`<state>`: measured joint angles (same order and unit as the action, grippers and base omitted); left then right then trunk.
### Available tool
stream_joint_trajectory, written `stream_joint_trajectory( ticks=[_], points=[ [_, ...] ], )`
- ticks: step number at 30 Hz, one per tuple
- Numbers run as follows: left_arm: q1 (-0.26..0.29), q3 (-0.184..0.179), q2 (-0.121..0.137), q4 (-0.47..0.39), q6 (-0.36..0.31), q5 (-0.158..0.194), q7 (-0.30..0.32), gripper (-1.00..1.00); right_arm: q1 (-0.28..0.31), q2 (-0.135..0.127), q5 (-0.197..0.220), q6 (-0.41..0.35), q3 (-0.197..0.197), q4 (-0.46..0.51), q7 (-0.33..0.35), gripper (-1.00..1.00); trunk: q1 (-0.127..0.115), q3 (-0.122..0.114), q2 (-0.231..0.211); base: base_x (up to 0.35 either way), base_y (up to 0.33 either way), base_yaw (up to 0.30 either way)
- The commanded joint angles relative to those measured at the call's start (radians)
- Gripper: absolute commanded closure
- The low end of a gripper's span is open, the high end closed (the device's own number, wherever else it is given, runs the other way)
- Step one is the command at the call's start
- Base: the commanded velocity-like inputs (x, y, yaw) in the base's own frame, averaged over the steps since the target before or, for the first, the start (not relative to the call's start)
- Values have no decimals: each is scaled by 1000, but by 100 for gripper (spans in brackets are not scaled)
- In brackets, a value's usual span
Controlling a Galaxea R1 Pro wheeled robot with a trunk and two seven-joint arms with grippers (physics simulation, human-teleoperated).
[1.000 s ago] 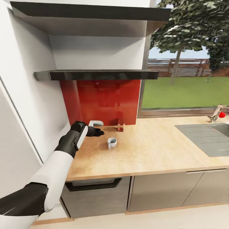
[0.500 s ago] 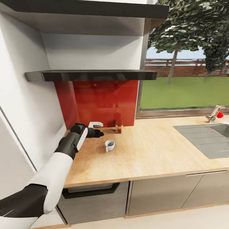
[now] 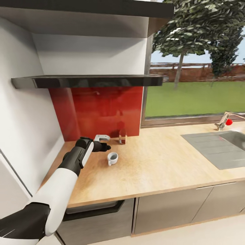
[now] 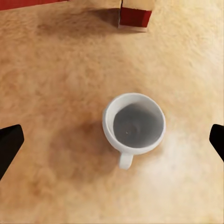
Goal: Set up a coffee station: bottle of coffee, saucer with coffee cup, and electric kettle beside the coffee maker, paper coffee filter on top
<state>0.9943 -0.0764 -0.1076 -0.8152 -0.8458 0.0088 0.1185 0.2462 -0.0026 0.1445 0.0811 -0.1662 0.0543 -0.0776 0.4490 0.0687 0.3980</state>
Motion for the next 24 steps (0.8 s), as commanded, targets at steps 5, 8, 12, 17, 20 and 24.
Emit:
stream_joint_trajectory(
  ticks=[5, 8, 12, 17, 20, 24],
  points=[
    [0, 0, 2, -1, -4, 0, -3, -100, 1, 0, 9, 4, -9, -1, -2, -100, 1, 2, 2, 137, 0, 0],
    [-5, 1, 4, -1, -4, 0, -22, -100, 1, 0, 9, 4, -9, -16, -2, -100, 1, 2, 2, 28, 0, 0],
    [-17, -1, 4, -1, -4, 2, -31, -100, 1, 0, 9, 5, -9, -24, -3, -100, 1, 2, 2, 5, 0, 0],
    [-41, -2, 3, -2, -3, 5, -32, -100, 1, -2, 9, 5, -9, -26, -3, -100, 1, 2, 2, 29, 0, 0],
    [-47, -1, 3, -2, -3, 5, -33, -100, 1, -1, 9, 5, -9, -26, -2, -100, 1, 2, 2, 176, 0, 0],
    [-50, -2, 3, -2, -2, 5, -33, -100, 1, -1, 9, 5, -9, -27, -2, -100, 1, 2, 2, 166, 0, 0]
  ],
)
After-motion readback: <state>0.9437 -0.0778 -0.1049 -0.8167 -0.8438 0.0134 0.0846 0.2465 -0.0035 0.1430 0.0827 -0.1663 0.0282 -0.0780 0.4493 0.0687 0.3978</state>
